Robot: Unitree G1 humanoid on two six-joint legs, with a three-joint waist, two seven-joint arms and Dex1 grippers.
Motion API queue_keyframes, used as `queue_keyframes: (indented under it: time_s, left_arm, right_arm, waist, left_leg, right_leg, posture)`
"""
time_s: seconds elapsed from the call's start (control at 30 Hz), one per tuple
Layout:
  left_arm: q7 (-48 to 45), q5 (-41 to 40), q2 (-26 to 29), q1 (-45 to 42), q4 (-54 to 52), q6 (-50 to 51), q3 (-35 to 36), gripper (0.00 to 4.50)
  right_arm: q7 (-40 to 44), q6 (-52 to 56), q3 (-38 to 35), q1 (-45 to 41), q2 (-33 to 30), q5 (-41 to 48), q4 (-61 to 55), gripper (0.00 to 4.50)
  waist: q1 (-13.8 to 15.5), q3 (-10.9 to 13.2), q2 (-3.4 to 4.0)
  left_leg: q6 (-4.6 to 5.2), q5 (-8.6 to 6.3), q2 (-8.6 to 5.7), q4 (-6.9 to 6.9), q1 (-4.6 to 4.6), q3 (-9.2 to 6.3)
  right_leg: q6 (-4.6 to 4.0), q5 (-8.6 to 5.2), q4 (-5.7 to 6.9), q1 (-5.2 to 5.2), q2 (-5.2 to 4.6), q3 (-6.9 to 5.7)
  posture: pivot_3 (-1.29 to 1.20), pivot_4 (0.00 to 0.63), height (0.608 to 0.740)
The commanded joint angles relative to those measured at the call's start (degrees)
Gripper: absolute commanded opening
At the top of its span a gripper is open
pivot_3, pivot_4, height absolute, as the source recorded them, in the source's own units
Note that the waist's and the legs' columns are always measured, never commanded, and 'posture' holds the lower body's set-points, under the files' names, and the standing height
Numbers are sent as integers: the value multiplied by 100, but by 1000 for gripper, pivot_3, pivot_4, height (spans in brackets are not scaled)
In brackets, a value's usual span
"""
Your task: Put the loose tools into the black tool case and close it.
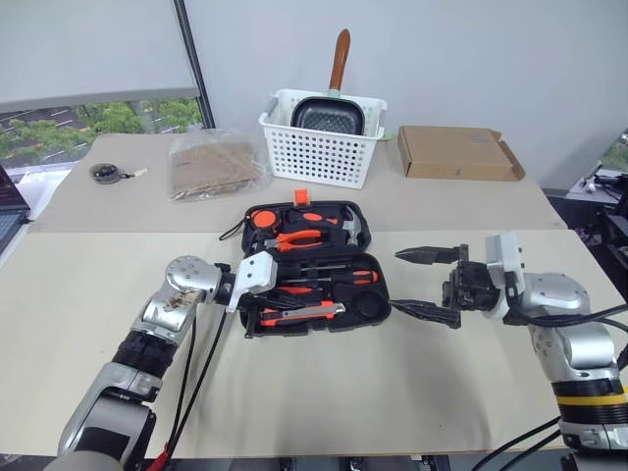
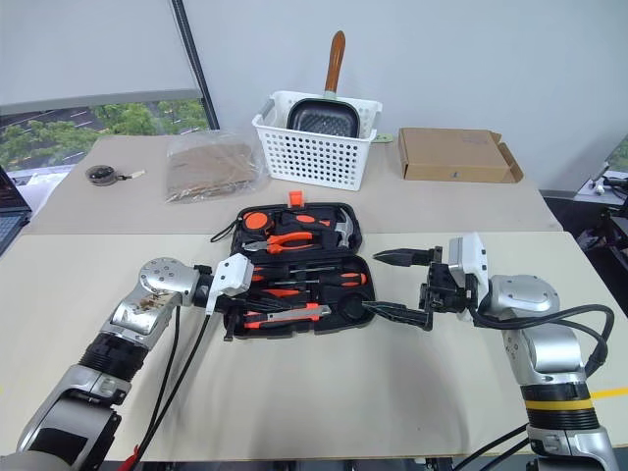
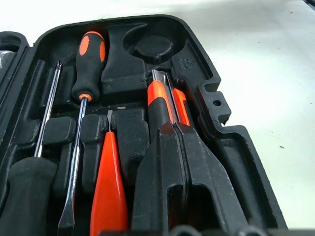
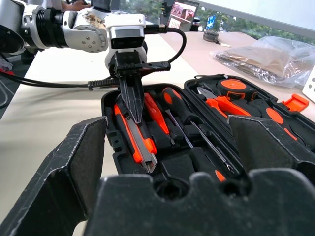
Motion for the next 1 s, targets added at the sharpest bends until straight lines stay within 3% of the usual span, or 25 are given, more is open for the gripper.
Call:
queue_keyframes:
  time_s: [0.03,0.63,0.8,1.0]
  left_arm:
    - [76,265,-132,-56,321,-345,-127,30]
    - [382,950,-398,146,967,-1422,-473,30]
    - [478,1121,-450,133,1221,-1508,-553,30]
    - [523,770,-535,-38,1086,-1329,-248,30]
  right_arm:
    - [-31,-138,-192,-11,-67,8,-124,4500]
    - [-175,1,-98,-90,-78,17,-271,4500]
    - [-219,15,-83,-84,-103,-34,-261,4500]
    - [-409,60,-144,23,-386,-363,-116,4500]
  waist:
    - [7,0,0]
    - [120,-21,28]
    - [153,-45,67]
    - [164,-51,78]
  left_leg:
    - [0,0,0,0,0,-1]
    - [9,-2,-3,14,24,-9]
    - [13,-3,-4,14,27,-9]
    - [12,-3,-3,13,48,-13]
  right_leg:
    - [0,0,1,0,0,0]
    - [8,5,-1,34,-14,-4]
    - [9,5,-2,38,-17,-4]
    - [10,4,-2,61,-20,-7]
  posture:
    - [0,150,700]
    - [0,150,700]
    - [0,150,700]
    - [0,150,700]
